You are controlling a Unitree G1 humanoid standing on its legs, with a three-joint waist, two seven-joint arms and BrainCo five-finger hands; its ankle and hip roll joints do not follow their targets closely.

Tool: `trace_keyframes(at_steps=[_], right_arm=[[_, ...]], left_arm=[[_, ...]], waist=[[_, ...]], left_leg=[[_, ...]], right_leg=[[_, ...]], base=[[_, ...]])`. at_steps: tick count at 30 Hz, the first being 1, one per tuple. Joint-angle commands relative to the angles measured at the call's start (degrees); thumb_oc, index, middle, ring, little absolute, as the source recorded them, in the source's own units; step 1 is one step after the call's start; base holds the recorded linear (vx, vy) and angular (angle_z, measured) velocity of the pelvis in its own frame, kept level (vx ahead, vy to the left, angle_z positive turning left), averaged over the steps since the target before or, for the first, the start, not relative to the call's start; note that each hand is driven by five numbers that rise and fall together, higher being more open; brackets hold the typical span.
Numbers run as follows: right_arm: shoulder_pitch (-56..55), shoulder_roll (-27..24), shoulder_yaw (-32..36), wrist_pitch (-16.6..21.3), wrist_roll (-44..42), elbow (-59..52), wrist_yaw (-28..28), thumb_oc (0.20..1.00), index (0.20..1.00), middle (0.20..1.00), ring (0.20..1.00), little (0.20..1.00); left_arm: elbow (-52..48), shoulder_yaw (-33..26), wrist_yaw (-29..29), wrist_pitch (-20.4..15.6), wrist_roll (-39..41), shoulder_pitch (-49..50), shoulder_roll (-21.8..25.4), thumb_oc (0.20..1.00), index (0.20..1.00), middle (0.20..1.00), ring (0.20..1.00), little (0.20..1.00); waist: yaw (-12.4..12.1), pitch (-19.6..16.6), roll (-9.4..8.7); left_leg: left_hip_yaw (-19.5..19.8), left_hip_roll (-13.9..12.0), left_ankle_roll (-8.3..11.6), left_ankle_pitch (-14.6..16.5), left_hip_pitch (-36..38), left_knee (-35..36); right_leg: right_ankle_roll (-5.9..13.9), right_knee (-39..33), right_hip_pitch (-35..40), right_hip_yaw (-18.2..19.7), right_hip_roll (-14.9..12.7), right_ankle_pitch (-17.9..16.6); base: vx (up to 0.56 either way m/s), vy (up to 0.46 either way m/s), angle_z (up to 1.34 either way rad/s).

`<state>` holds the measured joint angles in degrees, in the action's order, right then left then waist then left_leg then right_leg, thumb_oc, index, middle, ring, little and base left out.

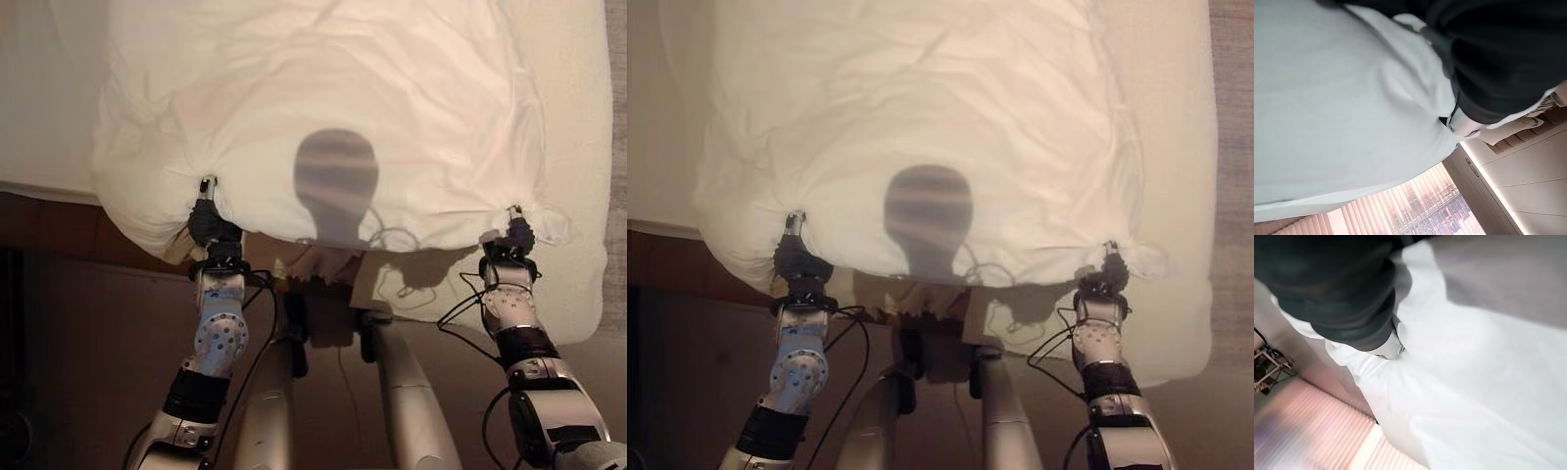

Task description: Make the bed

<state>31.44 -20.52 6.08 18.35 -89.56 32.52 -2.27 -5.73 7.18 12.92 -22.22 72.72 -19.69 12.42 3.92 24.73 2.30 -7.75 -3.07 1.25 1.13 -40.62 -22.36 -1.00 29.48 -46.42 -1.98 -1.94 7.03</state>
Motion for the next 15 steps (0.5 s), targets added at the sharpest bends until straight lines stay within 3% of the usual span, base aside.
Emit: trace_keyframes(at_steps=[1, 9, 13, 15], right_arm=[[-4.15, -0.2, -0.18, 2.81, 2.46, -5.81, 1.72, 0.2, 0.2, 0.2, 0.2, 0.2], [-10.57, 2.1, 1.1, 4.95, 2.72, -16.6, 3.78, 0.2, 0.2, 0.2, 0.2, 0.2], [-13.28, 3.61, 1.18, 5.96, 3.3, -20.12, 4.2, 0.2, 0.2, 0.2, 0.2, 0.2], [-14.54, 3.74, 1.34, 5.89, 2.78, -20.47, 5.15, 0.2, 0.2, 0.2, 0.2, 0.2]], left_arm=[[-3.2, -3.86, -2.03, -3.61, -3.16, 1.49, 0.48, 0.2, 0.2, 0.2, 0.2, 0.2], [3.38, -7.81, -3.2, -4.04, 0.49, 3.49, -1.39, 0.2, 0.2, 0.2, 0.2, 0.2], [4.18, -8.94, -3.36, -4.51, -0.18, 3.99, -2.04, 0.2, 0.2, 0.2, 0.2, 0.2], [3.86, -9.92, -3.39, -4.76, -0.12, 4.64, -2.45, 0.2, 0.2, 0.2, 0.2, 0.2]], waist=[[1.06, -5.26, 1.91], [1.32, -5.64, 1.57], [1.19, -4.86, -0.57], [1.47, -4.89, -1.77]], left_leg=[[0.91, -0.33, 1.95, -0.58, -0.8, 0.58], [2.43, -0.8, 3.31, -3.98, 3.84, 6.62], [5.6, 0.08, 4.76, -4.46, 5.12, 4.92], [6.88, -2.38, 4.68, -4.72, 7.04, 6.43]], right_leg=[[7.2, -5.3, 2.29, 1.81, -0.53, -5.59], [6.35, -6.24, 5.4, 0.82, 0.76, -4.37], [5.82, -7.59, 8.91, 0.04, 1.16, -3.24], [5.51, -6.81, 9.63, 0.11, 1.05, -2.6]], base=[[0.0, 0.0, 0.0], [0.0, -0.092, -0.01], [-0.01, -0.102, 0.1], [0.0, -0.055, 0.09]])
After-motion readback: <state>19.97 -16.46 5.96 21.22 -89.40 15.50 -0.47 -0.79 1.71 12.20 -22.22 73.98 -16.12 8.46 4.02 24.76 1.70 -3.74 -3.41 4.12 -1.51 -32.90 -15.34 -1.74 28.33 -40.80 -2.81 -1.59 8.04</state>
